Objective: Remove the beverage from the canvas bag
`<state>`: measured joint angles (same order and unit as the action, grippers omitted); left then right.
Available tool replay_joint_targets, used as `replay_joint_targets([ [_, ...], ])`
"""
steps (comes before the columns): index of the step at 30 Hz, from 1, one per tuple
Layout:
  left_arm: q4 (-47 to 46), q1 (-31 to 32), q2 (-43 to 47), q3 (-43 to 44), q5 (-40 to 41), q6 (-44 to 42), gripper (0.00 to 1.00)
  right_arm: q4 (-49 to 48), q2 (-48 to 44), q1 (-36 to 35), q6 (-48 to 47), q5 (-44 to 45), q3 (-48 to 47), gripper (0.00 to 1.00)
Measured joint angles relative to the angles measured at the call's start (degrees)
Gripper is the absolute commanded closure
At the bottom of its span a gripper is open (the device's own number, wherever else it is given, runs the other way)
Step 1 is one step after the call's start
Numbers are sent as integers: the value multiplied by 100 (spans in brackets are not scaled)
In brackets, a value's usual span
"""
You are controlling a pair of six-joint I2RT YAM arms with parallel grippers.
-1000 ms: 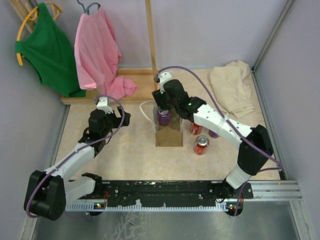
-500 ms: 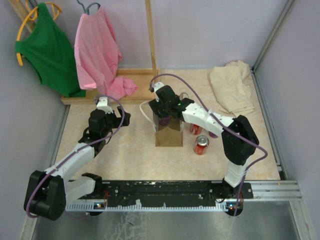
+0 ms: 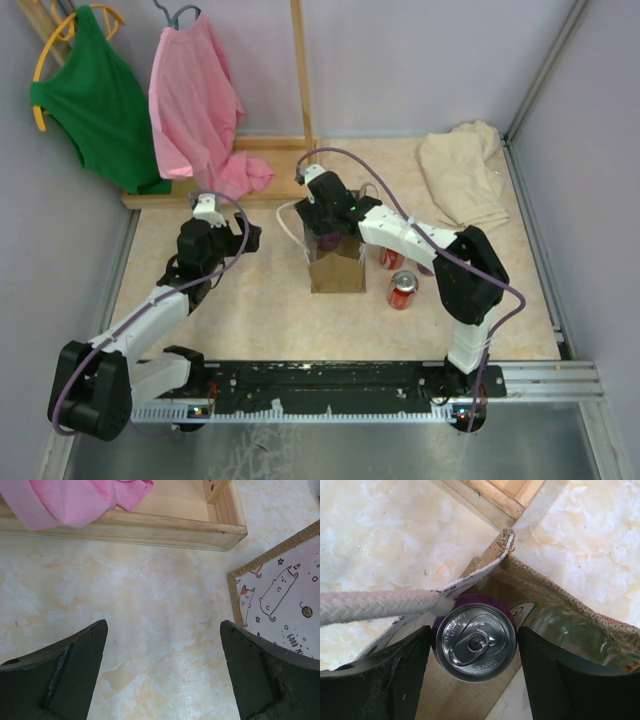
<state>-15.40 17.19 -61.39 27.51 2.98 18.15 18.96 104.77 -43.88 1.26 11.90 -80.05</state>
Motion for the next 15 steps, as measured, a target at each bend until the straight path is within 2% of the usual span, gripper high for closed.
replay_joint_targets([
  [4, 0, 7, 0, 0, 0, 0, 0, -39, 35, 0, -2, 4, -2, 24],
  [9, 0, 9, -2, 0, -2, 0, 0, -59, 142, 0, -24, 44, 0, 24],
  [11, 0, 9, -2, 0, -2, 0, 0, -61, 179, -15, -26, 61, -2, 30],
  [15, 0, 9, -20, 0, -4, 0, 0, -66, 190, -22, -52, 153, 0, 55],
])
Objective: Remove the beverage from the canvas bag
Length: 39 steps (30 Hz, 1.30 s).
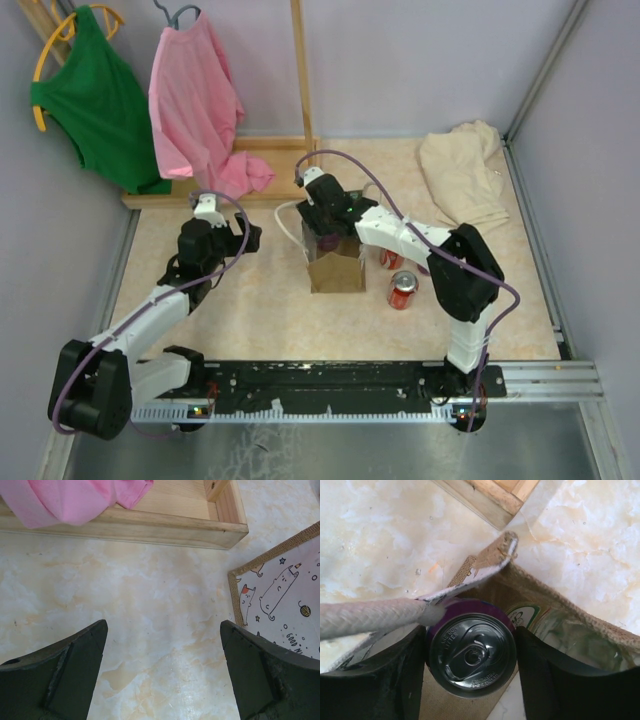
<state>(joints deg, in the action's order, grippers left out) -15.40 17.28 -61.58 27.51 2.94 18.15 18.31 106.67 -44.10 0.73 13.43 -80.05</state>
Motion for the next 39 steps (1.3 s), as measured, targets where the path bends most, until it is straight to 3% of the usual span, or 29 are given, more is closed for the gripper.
replay_joint_targets([
  [3, 2, 0, -28, 0, 0, 0, 0, -13, 0, 0, 28, 31, 0, 76],
  [4, 0, 0, -35, 0, 0, 0, 0, -15, 0, 0, 22, 33, 0, 98],
  [5, 0, 0, -37, 0, 0, 0, 0, -17, 0, 0, 24, 31, 2, 100],
  [21, 0, 0, -52, 0, 0, 2, 0, 212, -205, -4, -11, -214, 17, 100],
  [31, -2, 0, -52, 0, 0, 4, 0, 286, -1368, -4, -7, -304, -181, 100],
  [39, -4, 0, -52, 0, -2, 4, 0, -155, -2177, -4, -356, 385, -367, 100],
])
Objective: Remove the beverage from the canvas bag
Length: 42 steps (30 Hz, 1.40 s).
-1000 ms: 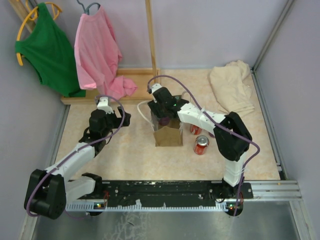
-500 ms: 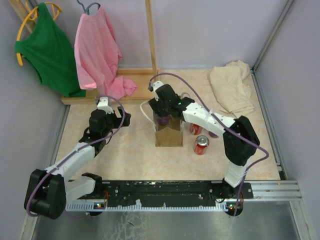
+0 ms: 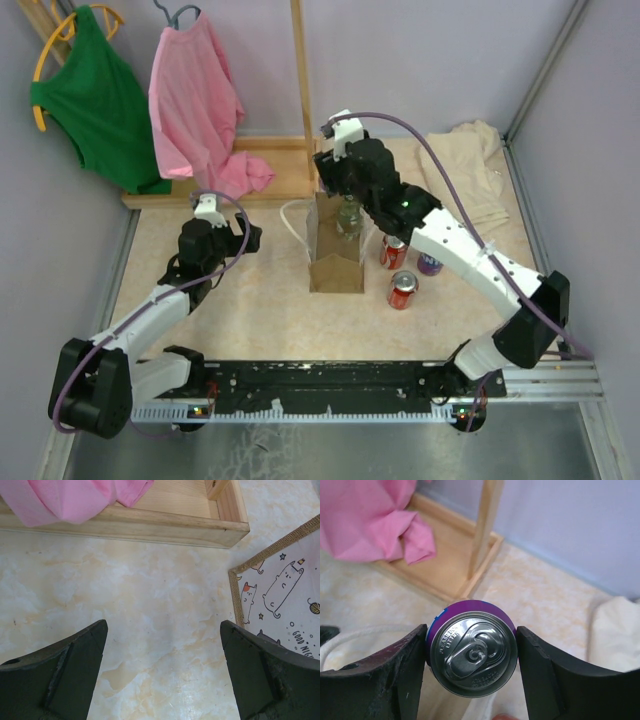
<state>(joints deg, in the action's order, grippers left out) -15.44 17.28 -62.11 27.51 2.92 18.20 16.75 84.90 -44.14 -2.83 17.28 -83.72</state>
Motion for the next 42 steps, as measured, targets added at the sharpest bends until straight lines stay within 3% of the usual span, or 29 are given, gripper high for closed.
replay_joint_targets([
  [7, 0, 0, 0, -2, 0, 0, 0, -407, -181, 223, -531, 1121, -278, 100],
  [17, 0, 0, 0, -2, 0, -2, 0, -284, -348, 1919, -42, 1849, 175, 100],
  [28, 0, 0, 0, 0, -2, -2, 0, 332, -356, 2465, 715, 1397, 1497, 100],
  [42, 2, 0, 0, 0, -2, -2, 0, 234, 382, 2640, 1167, 798, 1871, 100],
])
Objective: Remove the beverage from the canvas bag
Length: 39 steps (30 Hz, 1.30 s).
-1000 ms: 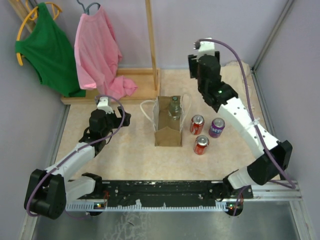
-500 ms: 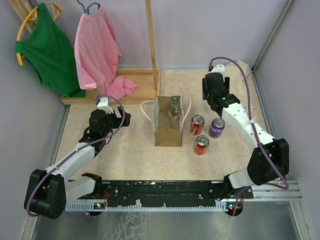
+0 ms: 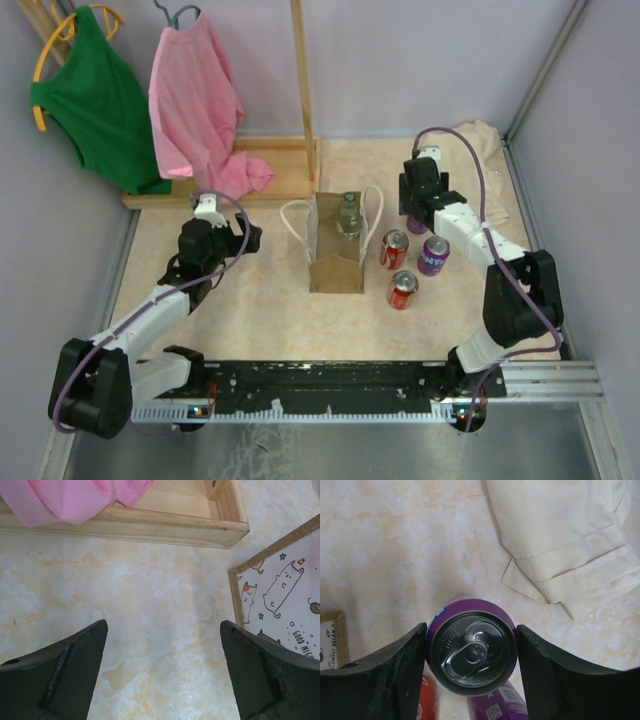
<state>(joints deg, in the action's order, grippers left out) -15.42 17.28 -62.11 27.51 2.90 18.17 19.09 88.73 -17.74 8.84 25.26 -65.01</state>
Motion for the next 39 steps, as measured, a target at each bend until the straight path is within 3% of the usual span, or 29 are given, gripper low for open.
replay_joint_targets([
  [10, 0, 0, 0, 0, 0, -2, 0, -59, 337, 149, 234, -256, 52, 79],
  [12, 2, 0, 0, 0, 0, -2, 0, -68, 343, 149, 264, -278, 55, 69],
  [15, 2, 0, 0, 0, 2, -2, 0, -131, 343, 149, 310, -291, 90, 40],
  [22, 4, 0, 0, 0, 2, -2, 0, -162, 363, 149, 400, -284, 166, 21],
  [29, 7, 0, 0, 0, 4, -2, 0, -330, 363, 149, 450, -236, 164, 14],
  [39, 4, 0, 0, 0, 4, -2, 0, -293, -76, 146, 326, -22, -162, 28],
])
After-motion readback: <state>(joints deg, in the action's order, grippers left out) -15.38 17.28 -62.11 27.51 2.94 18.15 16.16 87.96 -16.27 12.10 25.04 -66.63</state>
